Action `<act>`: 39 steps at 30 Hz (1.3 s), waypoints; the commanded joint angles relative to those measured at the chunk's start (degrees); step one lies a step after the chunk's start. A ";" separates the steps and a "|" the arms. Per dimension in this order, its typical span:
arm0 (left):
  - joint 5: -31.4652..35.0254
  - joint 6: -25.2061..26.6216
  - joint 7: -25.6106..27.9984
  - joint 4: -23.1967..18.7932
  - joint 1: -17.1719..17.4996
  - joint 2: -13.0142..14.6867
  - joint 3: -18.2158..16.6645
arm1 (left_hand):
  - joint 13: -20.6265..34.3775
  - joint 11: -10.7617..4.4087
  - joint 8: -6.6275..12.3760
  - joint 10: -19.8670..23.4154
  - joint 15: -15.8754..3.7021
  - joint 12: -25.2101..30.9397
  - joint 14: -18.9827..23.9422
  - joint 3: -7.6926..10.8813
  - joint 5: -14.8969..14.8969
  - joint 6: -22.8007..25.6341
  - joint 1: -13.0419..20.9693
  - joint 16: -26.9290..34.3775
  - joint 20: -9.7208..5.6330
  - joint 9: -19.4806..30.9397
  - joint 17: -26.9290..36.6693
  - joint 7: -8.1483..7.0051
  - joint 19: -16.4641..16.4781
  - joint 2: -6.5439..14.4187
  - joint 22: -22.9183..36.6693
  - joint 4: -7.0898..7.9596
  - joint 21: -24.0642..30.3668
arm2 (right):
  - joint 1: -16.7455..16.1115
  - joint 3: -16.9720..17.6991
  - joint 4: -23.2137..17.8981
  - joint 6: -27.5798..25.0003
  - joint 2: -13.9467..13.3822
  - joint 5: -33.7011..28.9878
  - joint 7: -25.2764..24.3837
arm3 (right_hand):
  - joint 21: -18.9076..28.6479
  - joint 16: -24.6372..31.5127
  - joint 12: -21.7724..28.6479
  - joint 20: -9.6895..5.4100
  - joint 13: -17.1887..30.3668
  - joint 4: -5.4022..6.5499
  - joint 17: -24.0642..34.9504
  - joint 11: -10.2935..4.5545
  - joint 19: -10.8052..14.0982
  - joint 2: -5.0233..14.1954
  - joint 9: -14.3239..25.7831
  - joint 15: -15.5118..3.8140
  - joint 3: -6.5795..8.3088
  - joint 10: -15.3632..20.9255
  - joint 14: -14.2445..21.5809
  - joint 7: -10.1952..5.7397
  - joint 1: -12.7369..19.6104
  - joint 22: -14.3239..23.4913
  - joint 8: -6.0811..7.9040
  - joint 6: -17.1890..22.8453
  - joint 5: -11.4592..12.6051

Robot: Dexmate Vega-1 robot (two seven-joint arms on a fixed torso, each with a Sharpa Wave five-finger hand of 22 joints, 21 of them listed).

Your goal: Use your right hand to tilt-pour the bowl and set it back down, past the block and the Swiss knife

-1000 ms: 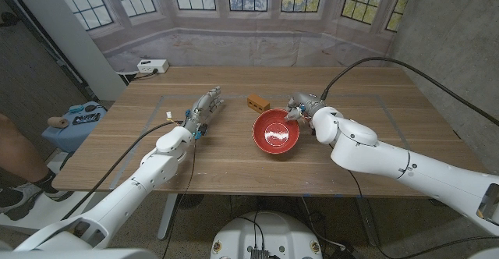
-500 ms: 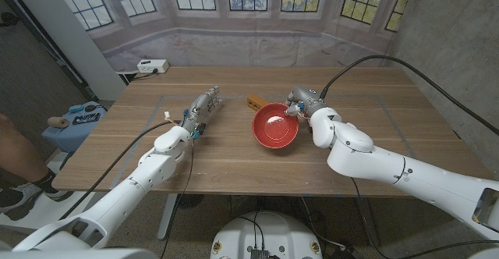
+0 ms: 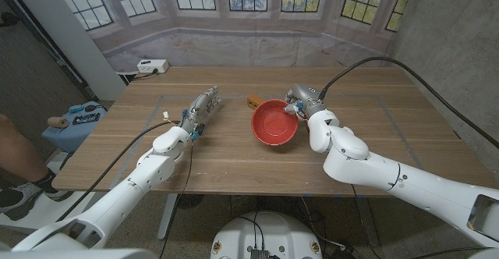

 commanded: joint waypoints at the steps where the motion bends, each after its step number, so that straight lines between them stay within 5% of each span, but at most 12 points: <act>1: -0.06 -0.32 0.07 -0.66 0.70 0.34 -0.22 | 0.17 0.20 -0.07 0.41 0.27 -0.22 0.32 0.20 0.21 0.62 -7.57 0.05 0.07 0.09 0.17 -0.09 0.57 -8.04 0.26 -0.33 0.08 | -2.50 0.64 1.62 1.12 1.88 -5.24 -3.26 | 0.32 -0.28 0.29 -4.94 0.25 -0.15 0.28 -0.93 -0.05 0.42 0.27 -1.25 -0.32 1.34 0.50 -0.11 0.13 0.32 0.18 0.50 0.13; 24: 0.57 -0.86 1.63 -2.97 1.89 1.03 -0.81 | 0.18 0.07 -0.11 0.40 0.29 -0.35 0.32 0.05 0.20 0.70 -7.43 0.04 0.01 0.10 0.19 -0.11 0.53 -7.93 0.27 -0.53 0.02 | -6.34 2.39 8.98 4.50 9.12 -15.12 -11.11 | 1.21 -1.18 0.22 -4.78 0.46 -0.19 1.09 -0.73 0.04 0.49 0.29 -1.25 -0.59 1.68 0.91 0.05 0.32 0.41 -0.01 0.52 0.16; 39: 0.94 -0.87 1.14 -2.25 0.97 0.49 -0.18 | 0.19 0.05 -0.11 0.49 0.28 -0.38 0.31 -0.01 0.21 0.78 -7.41 0.03 -0.02 0.10 0.22 -0.17 0.55 -7.91 0.27 -0.59 0.01 | -9.44 4.27 16.26 8.60 14.98 -19.54 -21.62 | 1.84 -1.69 0.24 -4.59 0.97 -0.24 1.63 -0.71 0.14 0.57 0.31 -1.25 -0.71 1.47 1.23 0.18 0.51 0.48 -0.11 0.58 0.17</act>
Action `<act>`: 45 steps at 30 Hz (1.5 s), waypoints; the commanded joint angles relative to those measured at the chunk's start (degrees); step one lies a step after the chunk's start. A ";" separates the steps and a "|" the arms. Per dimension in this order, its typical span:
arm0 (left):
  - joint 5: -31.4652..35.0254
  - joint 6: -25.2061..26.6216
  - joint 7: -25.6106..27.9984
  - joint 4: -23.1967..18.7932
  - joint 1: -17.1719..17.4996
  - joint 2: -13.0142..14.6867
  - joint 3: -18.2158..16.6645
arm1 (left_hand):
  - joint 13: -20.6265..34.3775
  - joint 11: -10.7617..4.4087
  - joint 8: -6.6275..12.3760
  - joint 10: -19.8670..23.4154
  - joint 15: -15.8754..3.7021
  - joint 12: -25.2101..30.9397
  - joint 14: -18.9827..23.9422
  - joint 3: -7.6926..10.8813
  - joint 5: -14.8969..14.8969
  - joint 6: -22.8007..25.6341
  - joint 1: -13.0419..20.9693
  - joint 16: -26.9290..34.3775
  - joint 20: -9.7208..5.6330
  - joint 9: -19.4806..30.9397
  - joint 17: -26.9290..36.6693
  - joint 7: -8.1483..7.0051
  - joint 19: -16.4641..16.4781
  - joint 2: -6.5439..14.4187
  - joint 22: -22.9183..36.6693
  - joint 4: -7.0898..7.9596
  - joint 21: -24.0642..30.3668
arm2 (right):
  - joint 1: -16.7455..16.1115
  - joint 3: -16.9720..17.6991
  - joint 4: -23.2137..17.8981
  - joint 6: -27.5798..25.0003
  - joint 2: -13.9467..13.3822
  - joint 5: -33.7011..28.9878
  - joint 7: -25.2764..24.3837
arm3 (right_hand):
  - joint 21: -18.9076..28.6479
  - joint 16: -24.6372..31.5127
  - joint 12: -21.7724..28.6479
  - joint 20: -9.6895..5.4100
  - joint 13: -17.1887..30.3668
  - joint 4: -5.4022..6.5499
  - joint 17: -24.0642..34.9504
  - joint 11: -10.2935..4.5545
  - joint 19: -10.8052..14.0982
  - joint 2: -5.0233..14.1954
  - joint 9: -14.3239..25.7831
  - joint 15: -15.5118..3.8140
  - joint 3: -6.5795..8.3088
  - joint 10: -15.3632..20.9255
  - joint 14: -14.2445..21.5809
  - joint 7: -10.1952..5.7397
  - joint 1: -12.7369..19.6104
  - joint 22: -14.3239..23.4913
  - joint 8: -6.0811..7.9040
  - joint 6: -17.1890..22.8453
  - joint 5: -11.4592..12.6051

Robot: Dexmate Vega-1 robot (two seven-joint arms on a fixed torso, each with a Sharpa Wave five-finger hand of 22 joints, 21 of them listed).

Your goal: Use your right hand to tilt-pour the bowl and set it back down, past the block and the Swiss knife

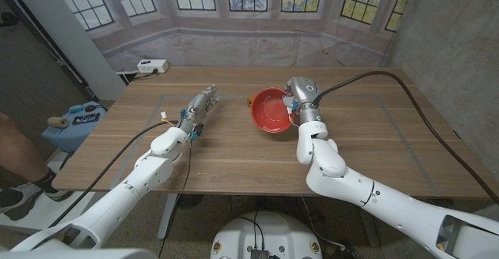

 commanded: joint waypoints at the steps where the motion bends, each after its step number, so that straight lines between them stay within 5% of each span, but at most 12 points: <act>1: 0.40 -0.04 -0.30 0.37 -0.74 -0.27 0.52 | 0.19 0.15 -0.12 0.36 0.27 -0.16 0.32 0.15 0.21 0.56 -7.41 0.03 -0.01 0.11 0.22 0.05 0.54 -7.91 0.27 -0.44 0.01 | -2.47 1.82 5.07 3.50 4.12 -2.93 -8.26 | 0.42 -0.17 0.20 -4.59 0.23 -0.07 0.33 -1.02 0.15 0.57 0.31 -0.95 -0.25 1.15 0.54 0.35 0.38 0.20 0.07 0.48 0.19; 23: 0.21 0.38 -0.93 0.20 -0.81 0.36 0.41 | 0.20 0.15 -0.14 0.39 0.27 -0.25 0.33 0.11 0.22 0.65 -7.44 0.04 0.02 0.11 0.27 0.04 0.57 -7.87 0.27 -0.44 -0.01 | -2.41 2.73 13.89 8.34 9.16 -4.56 -17.57 | 1.38 -1.10 0.05 -5.06 0.71 -0.03 1.13 -0.77 0.23 0.81 0.37 -0.96 -0.42 0.80 0.69 0.47 0.56 0.28 -0.25 0.14 0.14; 45: 0.22 0.52 -1.86 -0.54 -0.46 1.71 0.10 | 0.21 0.18 -0.09 0.42 0.31 -0.32 0.33 0.12 0.23 0.91 -7.51 0.03 -0.02 0.12 0.29 0.06 0.59 -7.90 0.27 -0.42 -0.02 | -0.53 2.56 24.72 12.12 13.62 -5.17 -32.31 | 2.22 -1.93 0.00 -4.96 1.15 -0.05 1.79 -0.74 0.19 0.93 0.45 -0.94 -0.52 0.65 0.94 0.52 0.76 0.31 -0.39 0.16 0.09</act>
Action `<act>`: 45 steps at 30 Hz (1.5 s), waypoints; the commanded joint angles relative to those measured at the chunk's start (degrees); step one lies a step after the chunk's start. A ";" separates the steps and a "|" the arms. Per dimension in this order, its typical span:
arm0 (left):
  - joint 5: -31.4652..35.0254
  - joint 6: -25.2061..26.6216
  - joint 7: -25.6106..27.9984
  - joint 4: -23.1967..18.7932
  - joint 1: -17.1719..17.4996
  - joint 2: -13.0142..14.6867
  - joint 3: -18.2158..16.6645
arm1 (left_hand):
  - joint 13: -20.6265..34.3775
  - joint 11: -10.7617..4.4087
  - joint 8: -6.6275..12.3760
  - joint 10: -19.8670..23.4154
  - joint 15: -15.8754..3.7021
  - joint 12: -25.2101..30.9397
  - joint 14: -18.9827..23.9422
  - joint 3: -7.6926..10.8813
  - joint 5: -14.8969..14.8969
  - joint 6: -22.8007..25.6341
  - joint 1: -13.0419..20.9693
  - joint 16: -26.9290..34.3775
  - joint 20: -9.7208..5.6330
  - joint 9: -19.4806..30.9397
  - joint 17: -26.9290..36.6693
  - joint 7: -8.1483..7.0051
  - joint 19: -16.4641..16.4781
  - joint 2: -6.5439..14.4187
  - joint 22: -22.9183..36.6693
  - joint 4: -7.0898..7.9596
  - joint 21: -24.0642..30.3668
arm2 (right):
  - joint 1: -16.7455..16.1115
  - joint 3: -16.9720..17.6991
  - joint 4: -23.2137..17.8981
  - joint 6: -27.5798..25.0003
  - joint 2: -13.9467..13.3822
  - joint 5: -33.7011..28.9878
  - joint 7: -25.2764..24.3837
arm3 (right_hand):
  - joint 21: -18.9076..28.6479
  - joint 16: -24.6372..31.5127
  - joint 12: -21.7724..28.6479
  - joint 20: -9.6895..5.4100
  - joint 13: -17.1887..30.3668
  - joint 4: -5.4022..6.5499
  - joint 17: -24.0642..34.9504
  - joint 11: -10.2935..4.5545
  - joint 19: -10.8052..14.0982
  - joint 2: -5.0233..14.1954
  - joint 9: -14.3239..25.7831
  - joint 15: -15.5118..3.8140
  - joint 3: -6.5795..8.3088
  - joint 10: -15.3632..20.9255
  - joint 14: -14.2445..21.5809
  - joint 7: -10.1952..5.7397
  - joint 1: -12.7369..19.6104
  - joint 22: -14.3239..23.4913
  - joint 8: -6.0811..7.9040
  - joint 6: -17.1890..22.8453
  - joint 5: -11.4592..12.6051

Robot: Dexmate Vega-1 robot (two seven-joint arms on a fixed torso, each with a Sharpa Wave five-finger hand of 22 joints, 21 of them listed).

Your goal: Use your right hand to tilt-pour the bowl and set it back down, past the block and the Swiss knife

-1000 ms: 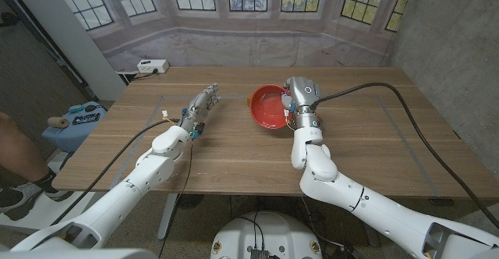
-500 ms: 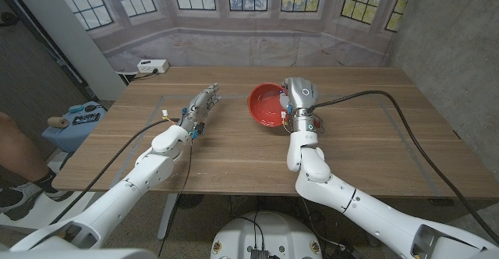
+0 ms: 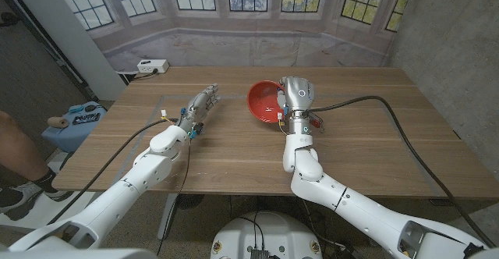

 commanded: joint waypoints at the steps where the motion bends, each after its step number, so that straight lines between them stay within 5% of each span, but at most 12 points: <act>1: 0.07 0.20 -0.32 -0.96 0.33 0.79 -0.15 | 0.22 0.20 -0.10 0.44 0.32 -0.10 0.33 0.28 0.23 0.49 -7.51 0.03 0.00 0.12 0.29 0.07 0.58 -7.90 0.27 -0.28 -0.02 | 0.89 -0.05 5.05 1.78 1.90 -0.13 -7.52 | 0.38 -0.18 0.50 -4.97 0.23 0.18 0.23 -0.76 0.18 0.47 0.19 -0.84 -0.13 0.70 0.64 0.18 0.29 0.32 -0.10 0.05 0.52; 45: 0.44 1.23 -0.03 -2.56 0.66 0.99 0.52 | 0.23 0.19 -0.14 0.49 0.27 -0.21 0.34 0.33 0.24 0.63 -7.57 0.02 -0.06 0.12 0.31 0.10 0.60 -7.85 0.27 -0.26 -0.04 | 1.75 -0.12 7.64 3.40 1.43 1.67 -12.61 | 1.76 -2.12 0.18 -5.14 1.17 0.41 1.60 -1.07 -0.88 0.93 0.37 -0.85 -0.45 0.03 0.72 -0.49 0.08 0.26 -0.36 -0.29 0.42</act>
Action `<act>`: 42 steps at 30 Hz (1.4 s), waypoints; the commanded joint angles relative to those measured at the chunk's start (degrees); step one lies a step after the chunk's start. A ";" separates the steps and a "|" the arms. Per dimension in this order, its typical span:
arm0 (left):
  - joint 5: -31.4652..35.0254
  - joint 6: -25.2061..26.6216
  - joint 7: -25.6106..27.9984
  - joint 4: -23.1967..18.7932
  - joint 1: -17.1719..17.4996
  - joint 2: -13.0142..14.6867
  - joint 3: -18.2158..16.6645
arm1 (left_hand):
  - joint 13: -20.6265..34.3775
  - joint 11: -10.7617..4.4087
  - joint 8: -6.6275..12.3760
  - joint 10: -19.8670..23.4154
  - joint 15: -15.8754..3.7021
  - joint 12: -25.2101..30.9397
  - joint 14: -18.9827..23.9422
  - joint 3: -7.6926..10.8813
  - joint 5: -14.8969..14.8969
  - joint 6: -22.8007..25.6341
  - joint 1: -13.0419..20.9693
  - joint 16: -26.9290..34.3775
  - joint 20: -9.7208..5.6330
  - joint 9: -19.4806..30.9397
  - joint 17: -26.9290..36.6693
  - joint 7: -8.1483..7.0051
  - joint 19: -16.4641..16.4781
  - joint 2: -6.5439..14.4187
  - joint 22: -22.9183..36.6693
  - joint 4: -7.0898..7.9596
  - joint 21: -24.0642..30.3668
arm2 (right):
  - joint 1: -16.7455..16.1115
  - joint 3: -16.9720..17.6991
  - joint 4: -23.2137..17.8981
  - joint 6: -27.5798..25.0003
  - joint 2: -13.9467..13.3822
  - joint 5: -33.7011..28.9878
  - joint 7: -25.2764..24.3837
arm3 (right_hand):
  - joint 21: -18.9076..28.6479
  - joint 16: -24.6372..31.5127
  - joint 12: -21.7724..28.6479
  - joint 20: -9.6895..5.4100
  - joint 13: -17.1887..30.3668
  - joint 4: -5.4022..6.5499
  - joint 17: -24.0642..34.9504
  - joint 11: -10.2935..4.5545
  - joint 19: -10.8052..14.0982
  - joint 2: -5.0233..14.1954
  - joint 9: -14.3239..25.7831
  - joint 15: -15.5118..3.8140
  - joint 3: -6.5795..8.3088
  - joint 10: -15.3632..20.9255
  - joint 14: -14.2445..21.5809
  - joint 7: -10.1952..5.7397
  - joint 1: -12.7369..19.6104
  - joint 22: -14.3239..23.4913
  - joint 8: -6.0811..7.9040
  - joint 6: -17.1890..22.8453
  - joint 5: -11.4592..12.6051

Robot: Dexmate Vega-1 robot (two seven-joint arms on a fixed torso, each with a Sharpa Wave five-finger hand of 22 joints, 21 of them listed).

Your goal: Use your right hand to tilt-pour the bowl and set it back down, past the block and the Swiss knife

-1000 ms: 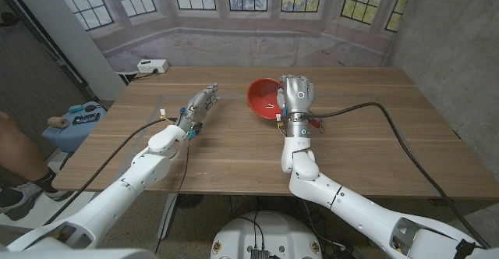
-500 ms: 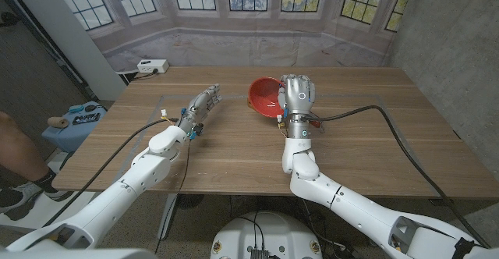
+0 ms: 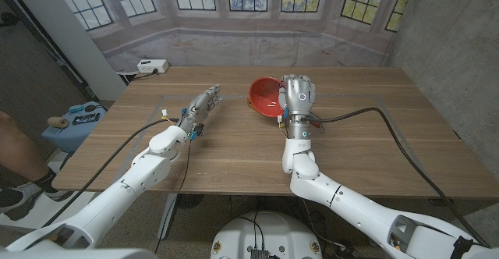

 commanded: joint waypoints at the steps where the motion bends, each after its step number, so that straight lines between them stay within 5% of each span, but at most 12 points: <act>1: -0.03 0.28 -0.13 0.24 -0.38 -0.26 0.26 | 0.23 0.18 -0.14 0.49 0.30 -0.22 0.35 0.33 0.24 0.44 -7.56 0.02 -0.03 0.13 0.30 -0.10 0.59 -7.85 0.27 -0.28 -0.04 | 0.03 0.26 -0.19 0.86 -0.38 1.06 -0.14 | 0.48 -0.20 0.12 -5.07 0.14 0.01 0.31 -0.51 -0.35 0.68 0.03 -0.73 -0.07 0.60 0.18 -0.28 0.31 0.26 -0.01 0.16 0.23; 12: -0.02 0.31 -0.37 0.81 -0.85 -0.64 0.52 | 0.23 0.16 -0.15 0.50 0.28 -0.24 0.37 0.35 0.24 0.48 -7.60 0.03 -0.07 0.13 0.31 -0.07 0.58 -7.84 0.27 -0.24 -0.05 | -0.41 1.00 -1.43 1.90 -0.75 2.51 0.77 | 0.80 -0.48 0.03 -5.08 0.16 0.03 0.65 -0.63 -0.49 0.78 0.07 -0.74 -0.15 0.69 0.37 -0.31 0.27 0.24 -0.03 0.13 0.20; 42: -0.71 0.66 -0.05 1.87 -1.00 -1.75 0.72 | 0.24 0.21 -0.15 0.49 0.32 -0.30 0.35 0.38 0.24 0.62 -7.64 0.01 -0.04 0.13 0.31 -0.03 0.58 -7.83 0.28 -0.23 -0.06 | -6.05 5.72 -16.77 4.86 -6.65 9.72 16.22 | 1.58 -1.46 -0.26 -5.21 0.32 -0.03 1.67 -0.39 -1.36 0.94 0.16 -0.75 -0.42 0.69 0.43 -0.27 0.31 0.16 -0.09 0.12 0.02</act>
